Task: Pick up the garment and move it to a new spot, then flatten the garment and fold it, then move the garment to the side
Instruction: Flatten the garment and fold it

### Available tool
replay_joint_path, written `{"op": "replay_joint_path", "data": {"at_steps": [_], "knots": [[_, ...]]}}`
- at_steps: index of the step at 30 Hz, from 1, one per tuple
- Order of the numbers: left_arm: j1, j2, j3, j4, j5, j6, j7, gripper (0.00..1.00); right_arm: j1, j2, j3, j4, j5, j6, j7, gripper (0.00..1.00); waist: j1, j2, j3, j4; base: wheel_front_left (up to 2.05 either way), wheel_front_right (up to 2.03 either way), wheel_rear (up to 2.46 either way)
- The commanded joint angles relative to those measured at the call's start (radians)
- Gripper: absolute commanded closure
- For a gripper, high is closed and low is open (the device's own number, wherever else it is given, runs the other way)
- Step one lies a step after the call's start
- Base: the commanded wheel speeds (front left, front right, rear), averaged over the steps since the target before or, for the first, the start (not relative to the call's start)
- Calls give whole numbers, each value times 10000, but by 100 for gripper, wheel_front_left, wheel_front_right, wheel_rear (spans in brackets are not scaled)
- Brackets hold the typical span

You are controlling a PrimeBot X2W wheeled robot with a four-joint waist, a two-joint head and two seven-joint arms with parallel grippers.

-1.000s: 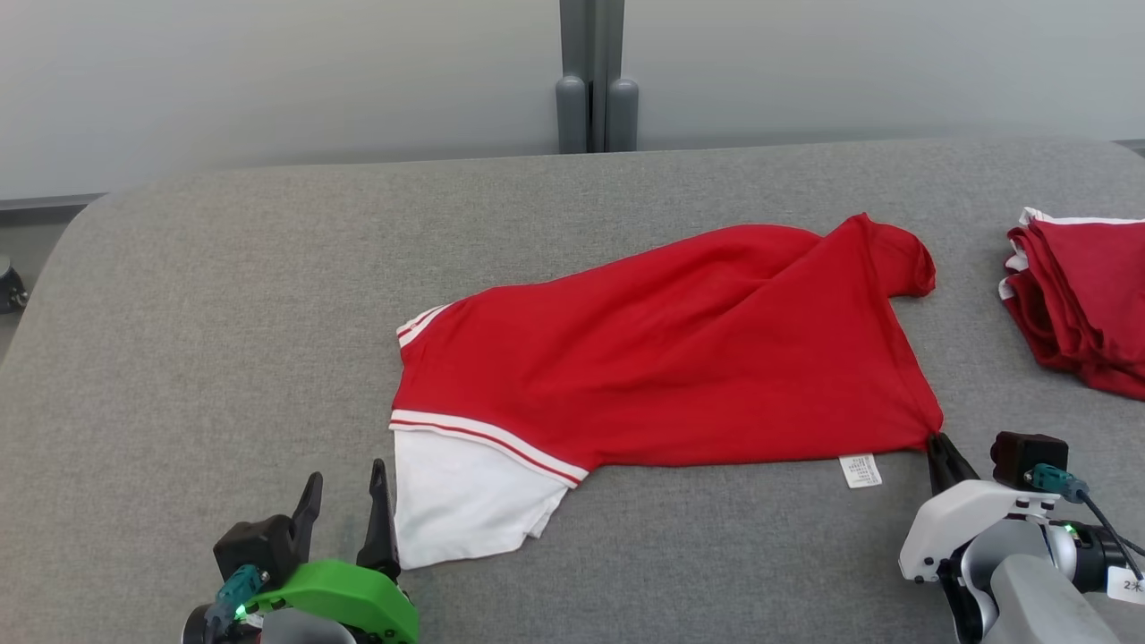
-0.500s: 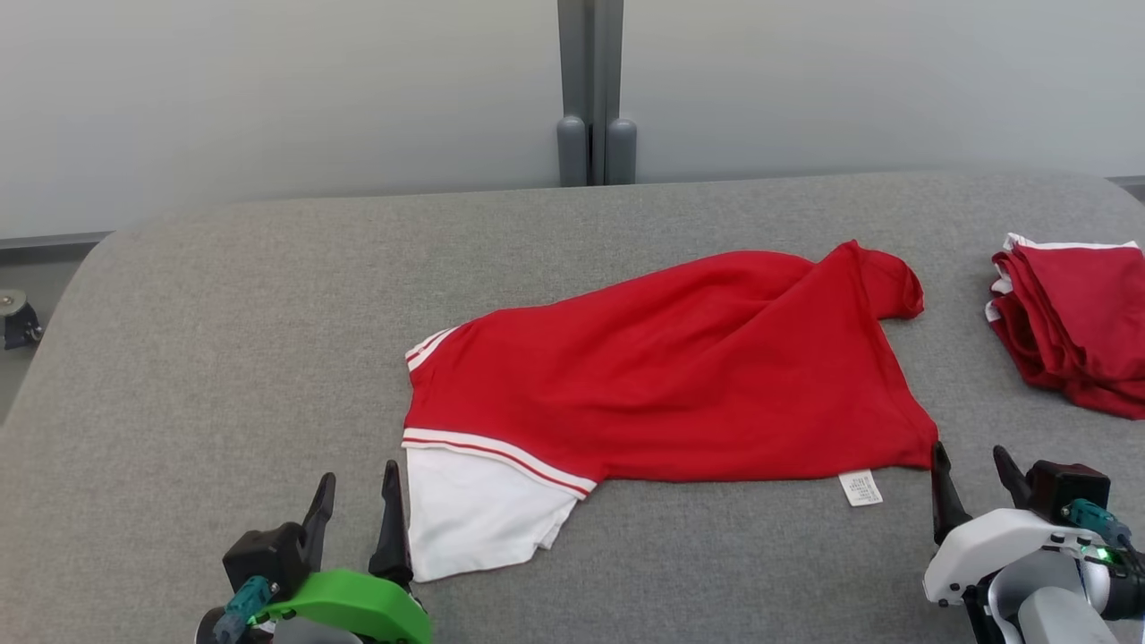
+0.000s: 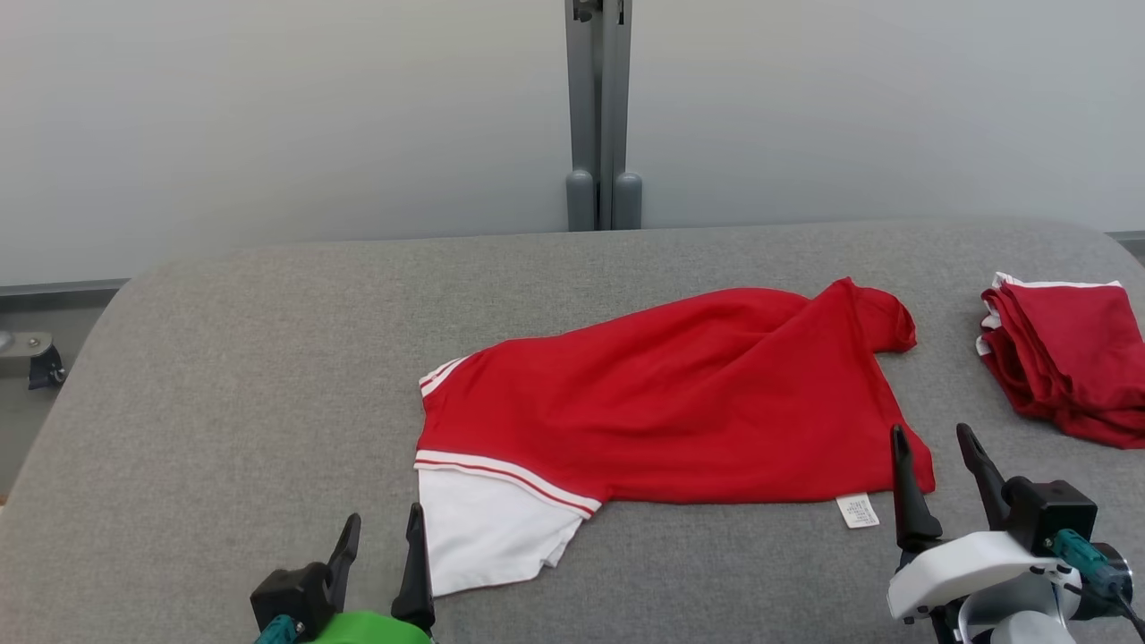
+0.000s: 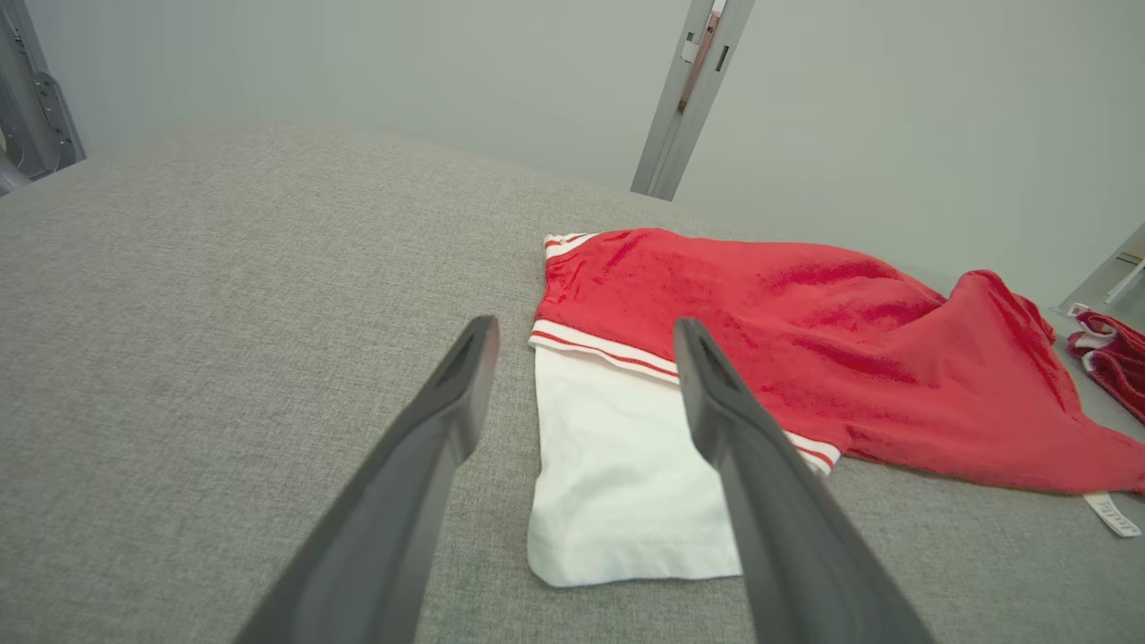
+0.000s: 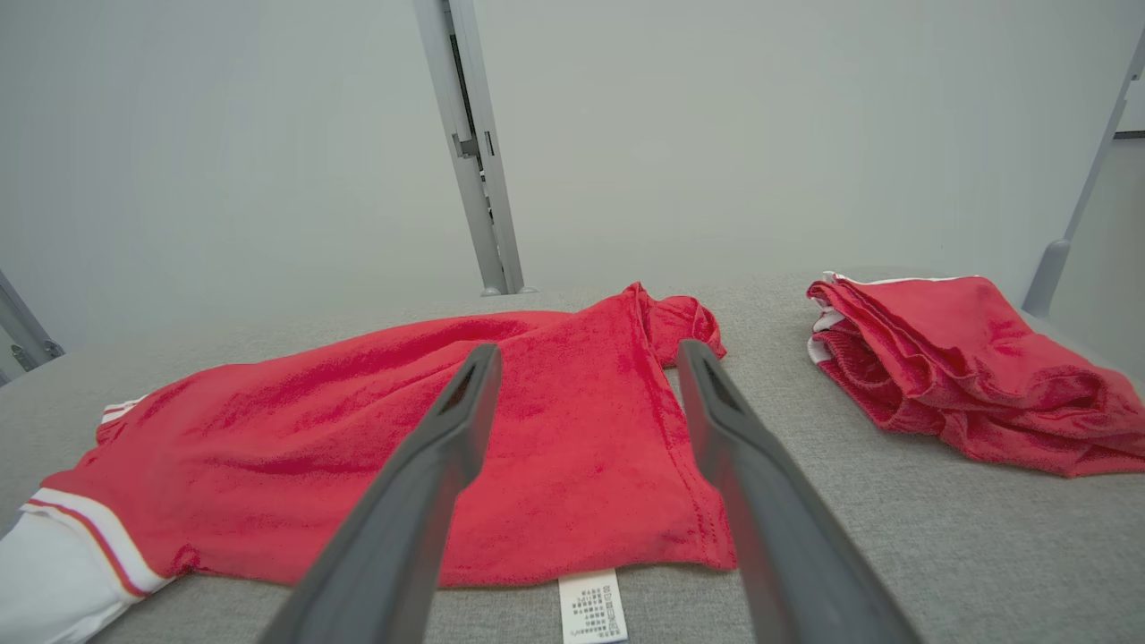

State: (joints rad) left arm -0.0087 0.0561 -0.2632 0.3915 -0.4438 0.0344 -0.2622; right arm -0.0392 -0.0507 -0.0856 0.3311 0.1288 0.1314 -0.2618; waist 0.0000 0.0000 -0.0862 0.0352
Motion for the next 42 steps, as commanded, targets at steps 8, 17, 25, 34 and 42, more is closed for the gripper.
{"op": "replay_joint_path", "data": {"at_steps": [8, 17, 25, 34, 42], "knots": [[486, -16, 271, -155, 258, -46, -30, 0, 333, -4, 588, -222, 480, -17, -43, 0, 0, 0, -234, 55, 0, 0, 0], [403, -44, 333, -284, 345, -35, -31, 0, 301, -5, 1068, -44, 623, -17, -44, 0, 0, 0, -269, 59, 0, 0, 0], [260, -49, 245, -383, 385, 58, -31, 0, 301, -5, 1151, 95, 679, -17, -44, 0, 0, 0, -257, 87, 0, 0, 0], [170, -48, 186, -358, 535, 87, -32, 0, 317, -5, 1121, 160, 706, -17, -44, 0, 0, 0, -230, 119, 0, 0, 0], [-354, -32, -344, 1506, 238, -188, 1118, 0, 189, -4, 1056, 295, 553, -17, -44, 0, 0, 0, 6, 24, 0, 0, 0]]}}
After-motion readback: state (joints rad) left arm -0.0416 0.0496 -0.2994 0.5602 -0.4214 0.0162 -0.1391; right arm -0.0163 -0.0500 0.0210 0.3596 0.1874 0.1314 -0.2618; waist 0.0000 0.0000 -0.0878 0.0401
